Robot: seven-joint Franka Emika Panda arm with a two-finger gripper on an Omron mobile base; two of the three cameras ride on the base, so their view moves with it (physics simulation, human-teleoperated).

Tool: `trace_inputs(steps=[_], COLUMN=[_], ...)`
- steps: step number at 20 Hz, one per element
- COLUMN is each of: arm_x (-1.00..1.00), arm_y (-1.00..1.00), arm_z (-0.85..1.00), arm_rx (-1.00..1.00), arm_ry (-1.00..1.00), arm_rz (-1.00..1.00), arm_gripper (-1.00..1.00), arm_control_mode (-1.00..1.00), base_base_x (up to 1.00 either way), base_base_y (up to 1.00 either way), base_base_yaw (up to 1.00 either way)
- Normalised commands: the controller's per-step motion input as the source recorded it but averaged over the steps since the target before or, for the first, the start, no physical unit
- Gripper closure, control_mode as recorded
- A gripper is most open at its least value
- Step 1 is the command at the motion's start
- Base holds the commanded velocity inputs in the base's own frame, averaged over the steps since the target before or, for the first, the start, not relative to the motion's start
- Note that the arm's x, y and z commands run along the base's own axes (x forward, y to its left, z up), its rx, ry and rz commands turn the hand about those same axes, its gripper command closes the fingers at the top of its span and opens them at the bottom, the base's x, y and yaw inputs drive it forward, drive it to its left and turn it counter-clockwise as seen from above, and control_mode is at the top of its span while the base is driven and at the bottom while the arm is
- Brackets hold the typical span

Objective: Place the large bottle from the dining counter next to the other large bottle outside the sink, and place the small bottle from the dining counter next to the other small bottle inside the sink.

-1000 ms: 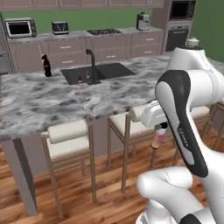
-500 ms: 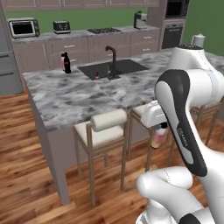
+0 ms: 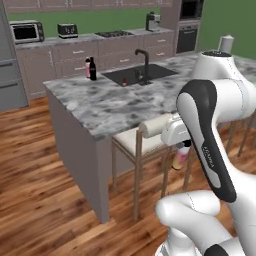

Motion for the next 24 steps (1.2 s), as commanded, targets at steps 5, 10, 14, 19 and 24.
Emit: trace_inputs(steps=[5,10,14,19,24], arm_x=[0.00,0.00,0.00,0.00,0.00], arm_y=[0.00,0.00,0.00,0.00,0.00], arm_z=[0.00,0.00,0.00,0.00,0.00], arm_rx=[0.00,0.00,0.00,0.00,0.00], arm_ry=[0.00,0.00,0.00,0.00,0.00], arm_rz=[0.00,0.00,0.00,0.00,0.00], arm_gripper=[1.00,1.00,1.00,1.00,1.00], arm_control_mode=[1.00,1.00,1.00,1.00,1.00], base_base_x=[0.00,0.01,0.20,0.61,0.84], base_base_y=[1.00,1.00,1.00,1.00,1.00], base_base_yaw=[-0.24,-0.26,-0.31,-0.38,-0.45])
